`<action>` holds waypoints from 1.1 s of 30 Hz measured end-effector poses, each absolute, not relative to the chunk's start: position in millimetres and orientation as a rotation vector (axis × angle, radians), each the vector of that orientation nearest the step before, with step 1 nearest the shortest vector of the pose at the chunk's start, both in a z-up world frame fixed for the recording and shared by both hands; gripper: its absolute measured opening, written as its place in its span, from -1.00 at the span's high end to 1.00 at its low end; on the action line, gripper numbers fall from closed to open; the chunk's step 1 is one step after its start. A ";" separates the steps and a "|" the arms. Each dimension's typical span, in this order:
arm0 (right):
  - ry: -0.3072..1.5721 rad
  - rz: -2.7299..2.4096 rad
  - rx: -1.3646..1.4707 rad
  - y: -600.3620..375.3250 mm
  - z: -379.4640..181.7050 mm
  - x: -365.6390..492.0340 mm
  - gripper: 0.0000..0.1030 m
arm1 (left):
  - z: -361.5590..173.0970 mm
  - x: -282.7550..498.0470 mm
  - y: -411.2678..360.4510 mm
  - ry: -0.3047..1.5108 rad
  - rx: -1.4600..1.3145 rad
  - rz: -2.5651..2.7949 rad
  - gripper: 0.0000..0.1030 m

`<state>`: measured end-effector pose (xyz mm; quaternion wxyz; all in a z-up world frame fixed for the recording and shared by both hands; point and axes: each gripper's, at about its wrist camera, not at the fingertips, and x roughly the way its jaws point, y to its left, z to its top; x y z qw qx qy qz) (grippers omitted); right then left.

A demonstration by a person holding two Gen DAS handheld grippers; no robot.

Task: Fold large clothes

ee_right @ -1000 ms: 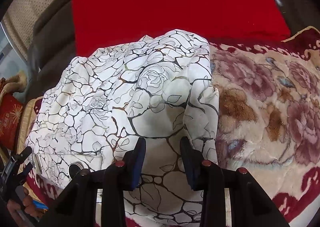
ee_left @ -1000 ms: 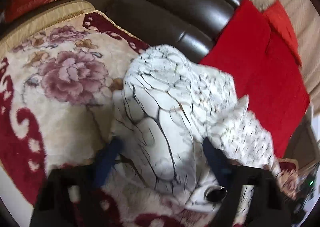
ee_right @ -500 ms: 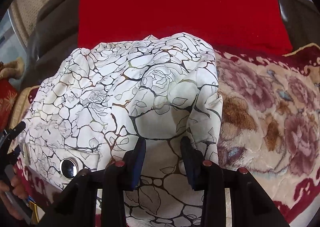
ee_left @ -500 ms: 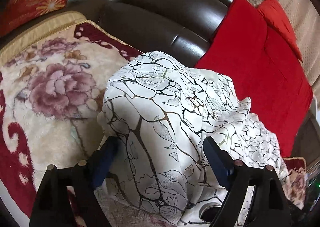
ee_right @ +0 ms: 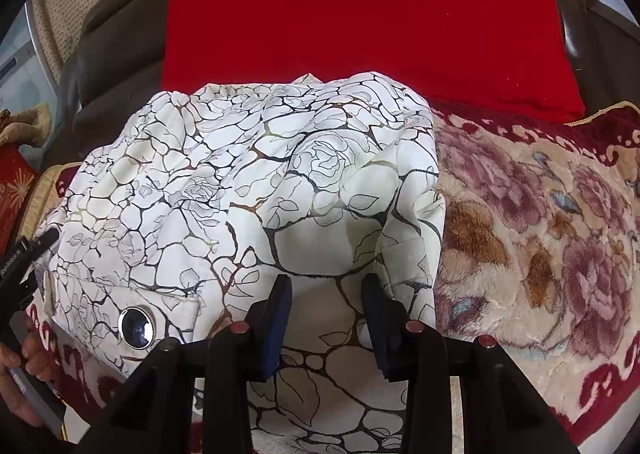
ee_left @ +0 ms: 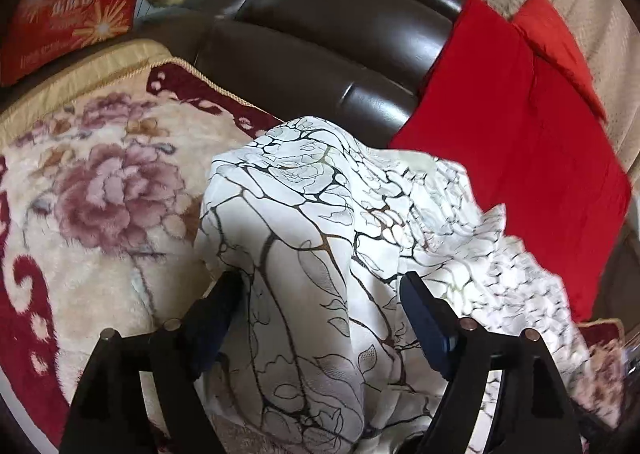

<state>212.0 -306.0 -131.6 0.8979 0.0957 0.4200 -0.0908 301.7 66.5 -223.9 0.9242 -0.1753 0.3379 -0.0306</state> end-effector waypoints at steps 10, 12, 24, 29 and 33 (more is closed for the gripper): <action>0.866 -0.168 0.200 -306.8 -132.1 210.3 0.22 | -211.0 299.6 70.4 0.626 -0.368 -0.051 0.63; 0.863 -0.158 0.219 -309.8 -131.6 209.4 0.22 | -202.5 296.8 65.8 0.599 -0.357 -0.073 0.67; 0.765 0.109 0.741 -382.5 -128.8 194.0 0.22 | -127.7 242.1 -32.6 0.401 -0.057 -0.276 0.72; 0.698 0.197 0.926 -417.6 -132.9 187.5 0.22 | -120.1 207.7 -125.2 0.406 0.106 -0.460 0.83; 0.632 0.175 1.005 -447.0 -128.9 179.6 0.18 | -146.4 187.1 -207.4 0.446 0.282 -0.602 0.93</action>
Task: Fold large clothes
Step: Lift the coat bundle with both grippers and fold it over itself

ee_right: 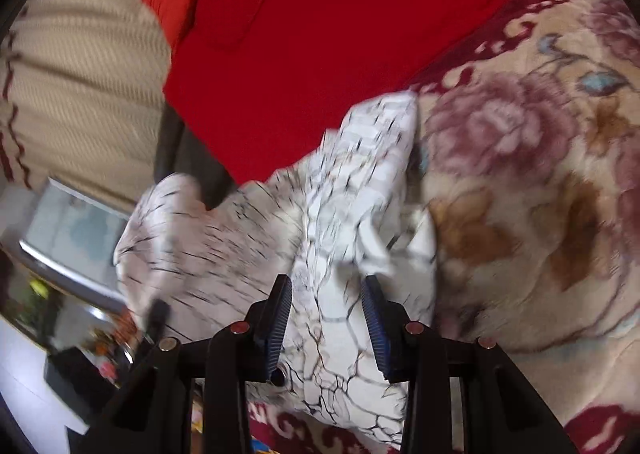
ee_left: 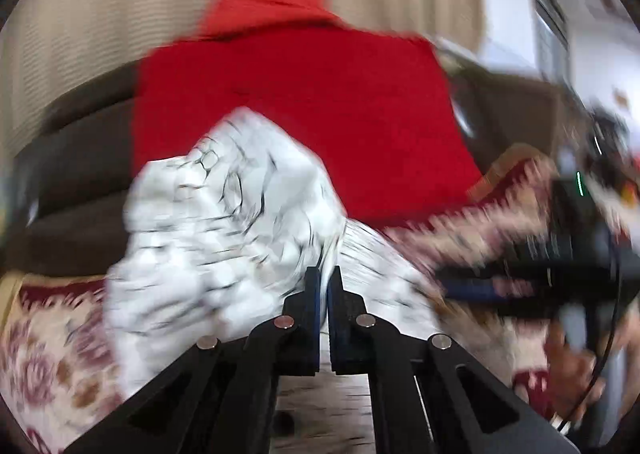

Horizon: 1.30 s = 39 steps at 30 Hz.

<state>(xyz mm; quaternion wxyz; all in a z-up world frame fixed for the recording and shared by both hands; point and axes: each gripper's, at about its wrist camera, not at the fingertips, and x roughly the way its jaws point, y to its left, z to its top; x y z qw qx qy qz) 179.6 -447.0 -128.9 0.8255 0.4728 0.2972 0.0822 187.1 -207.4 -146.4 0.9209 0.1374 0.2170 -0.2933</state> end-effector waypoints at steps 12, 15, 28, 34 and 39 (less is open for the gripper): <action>0.542 0.299 1.138 -472.5 -117.0 200.4 -0.33 | -91.7 146.5 -121.8 0.233 0.277 -0.697 -0.34; 0.542 0.359 1.088 -447.0 -106.0 211.1 -0.48 | -82.6 173.5 -59.9 0.224 0.196 -0.494 -0.46; 0.792 0.131 0.912 -364.3 -134.4 271.5 -0.41 | -173.1 257.8 165.7 0.554 -0.695 -0.082 -0.57; 0.817 0.078 0.835 -354.3 -140.6 276.5 -0.32 | -193.6 260.6 165.4 0.695 -0.687 -0.060 -0.67; 0.819 0.080 0.767 -347.1 -141.0 274.5 -0.32 | -217.7 247.4 160.4 0.828 -0.768 -0.010 -0.67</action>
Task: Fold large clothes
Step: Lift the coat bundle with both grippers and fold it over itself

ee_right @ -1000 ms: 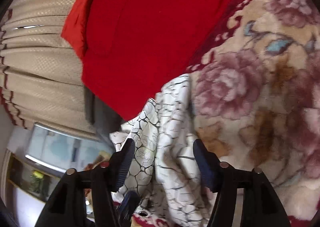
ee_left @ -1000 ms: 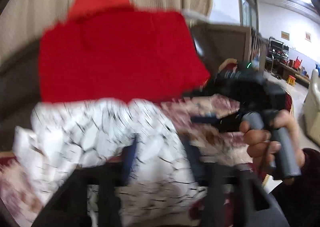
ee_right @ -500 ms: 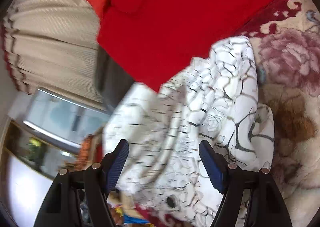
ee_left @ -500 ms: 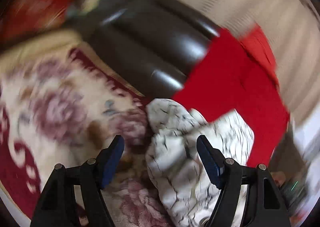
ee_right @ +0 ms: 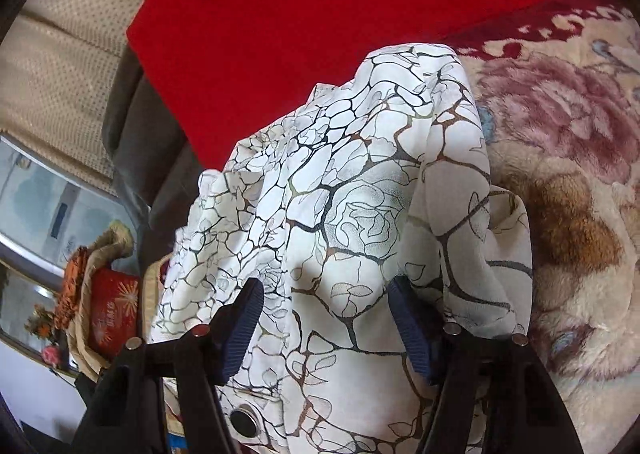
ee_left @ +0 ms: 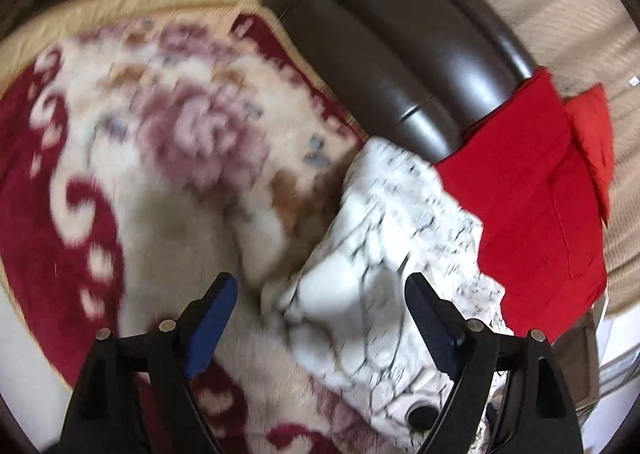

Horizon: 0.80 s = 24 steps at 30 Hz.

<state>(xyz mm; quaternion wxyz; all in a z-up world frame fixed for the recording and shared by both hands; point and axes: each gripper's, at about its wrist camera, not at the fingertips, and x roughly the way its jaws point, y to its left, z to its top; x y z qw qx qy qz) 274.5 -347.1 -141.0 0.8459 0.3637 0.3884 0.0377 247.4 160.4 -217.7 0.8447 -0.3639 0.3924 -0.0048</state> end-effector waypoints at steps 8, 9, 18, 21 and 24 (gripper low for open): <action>0.829 0.070 0.709 -334.3 -142.8 284.1 -0.32 | -246.3 251.9 131.7 0.900 -0.955 -0.140 -0.67; 0.831 0.069 0.707 -334.2 -143.3 285.0 -0.32 | -251.4 258.6 131.3 0.892 -0.984 -0.152 -0.67; 0.832 0.088 0.683 -333.3 -142.6 283.8 -0.31 | -235.9 274.4 116.1 0.736 -0.991 -0.192 -0.55; 0.833 0.077 0.682 -336.1 -143.0 280.5 -0.10 | -217.4 273.0 99.3 0.718 -0.810 -0.179 -0.05; 0.837 0.081 0.711 -345.3 -145.3 276.6 0.11 | -216.1 281.4 92.8 0.744 -0.771 -0.181 -0.27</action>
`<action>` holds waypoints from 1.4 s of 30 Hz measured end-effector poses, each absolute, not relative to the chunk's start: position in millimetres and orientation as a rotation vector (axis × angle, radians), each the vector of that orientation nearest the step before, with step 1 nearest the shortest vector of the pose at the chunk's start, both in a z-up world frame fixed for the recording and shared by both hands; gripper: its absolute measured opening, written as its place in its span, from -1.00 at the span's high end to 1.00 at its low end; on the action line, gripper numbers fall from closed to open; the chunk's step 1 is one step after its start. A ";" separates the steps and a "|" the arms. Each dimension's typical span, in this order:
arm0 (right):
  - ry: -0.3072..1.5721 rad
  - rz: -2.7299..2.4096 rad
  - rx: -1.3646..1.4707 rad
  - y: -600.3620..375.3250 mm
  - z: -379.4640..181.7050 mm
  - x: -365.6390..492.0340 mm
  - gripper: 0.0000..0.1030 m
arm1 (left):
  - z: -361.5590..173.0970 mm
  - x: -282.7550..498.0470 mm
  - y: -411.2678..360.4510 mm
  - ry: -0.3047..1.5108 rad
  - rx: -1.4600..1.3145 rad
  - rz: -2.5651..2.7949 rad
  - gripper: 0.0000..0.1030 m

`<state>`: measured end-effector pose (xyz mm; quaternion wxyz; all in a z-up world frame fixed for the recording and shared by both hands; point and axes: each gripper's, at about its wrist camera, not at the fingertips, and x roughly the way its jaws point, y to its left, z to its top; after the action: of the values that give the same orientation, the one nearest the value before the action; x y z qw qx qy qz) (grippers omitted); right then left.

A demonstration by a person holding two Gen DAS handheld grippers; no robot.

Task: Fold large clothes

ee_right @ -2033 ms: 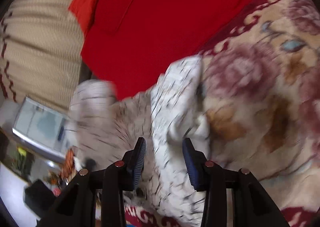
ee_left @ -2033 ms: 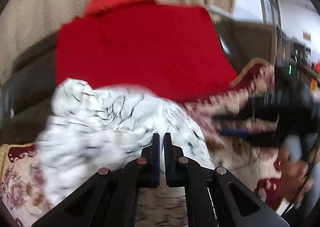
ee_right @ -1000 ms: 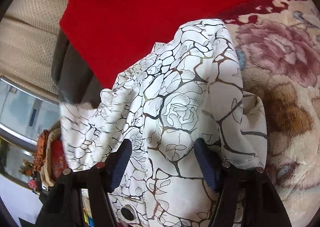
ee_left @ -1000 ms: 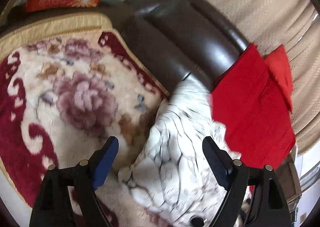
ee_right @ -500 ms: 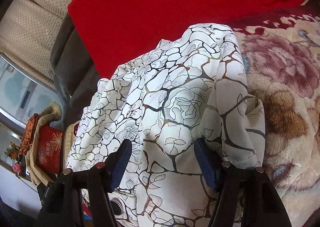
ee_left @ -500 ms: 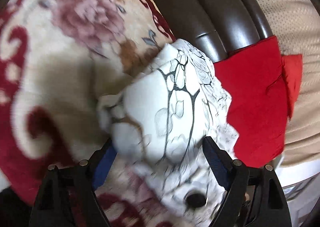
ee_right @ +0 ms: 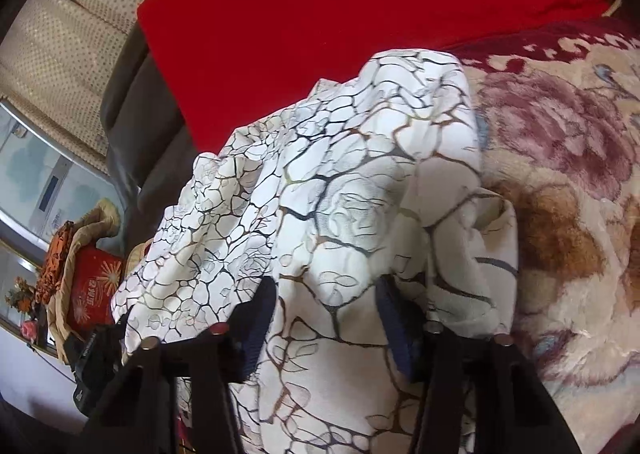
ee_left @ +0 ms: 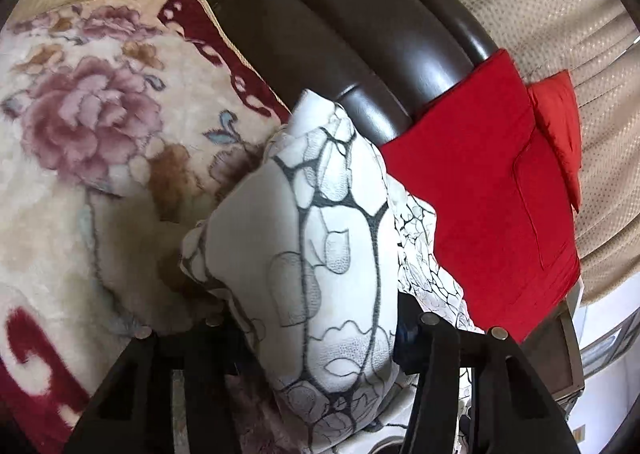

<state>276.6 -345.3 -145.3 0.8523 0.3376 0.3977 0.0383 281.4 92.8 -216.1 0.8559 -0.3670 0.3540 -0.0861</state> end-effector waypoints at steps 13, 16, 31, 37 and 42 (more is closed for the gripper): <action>0.834 0.081 0.683 -350.4 -145.5 267.8 0.41 | -199.6 292.2 81.9 0.724 -0.700 -0.213 0.49; 0.832 0.104 0.728 -359.4 -147.0 264.7 0.50 | -159.8 275.5 49.1 0.649 -0.511 -0.246 0.53; 0.578 0.015 1.113 -513.8 -140.1 185.5 0.42 | -194.0 147.8 -287.9 0.697 0.705 -0.586 0.52; 0.587 0.046 1.134 -524.8 -138.0 187.5 0.42 | -195.0 130.3 -277.9 0.614 0.730 -0.561 0.18; 0.620 0.090 1.133 -509.5 -136.8 201.0 0.38 | -142.5 120.7 -215.5 0.586 0.515 -0.740 -0.36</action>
<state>201.0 -509.5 -136.8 0.7978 0.5277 0.2886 0.0418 120.7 -215.5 -142.5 0.8590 0.2453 0.2789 -0.3523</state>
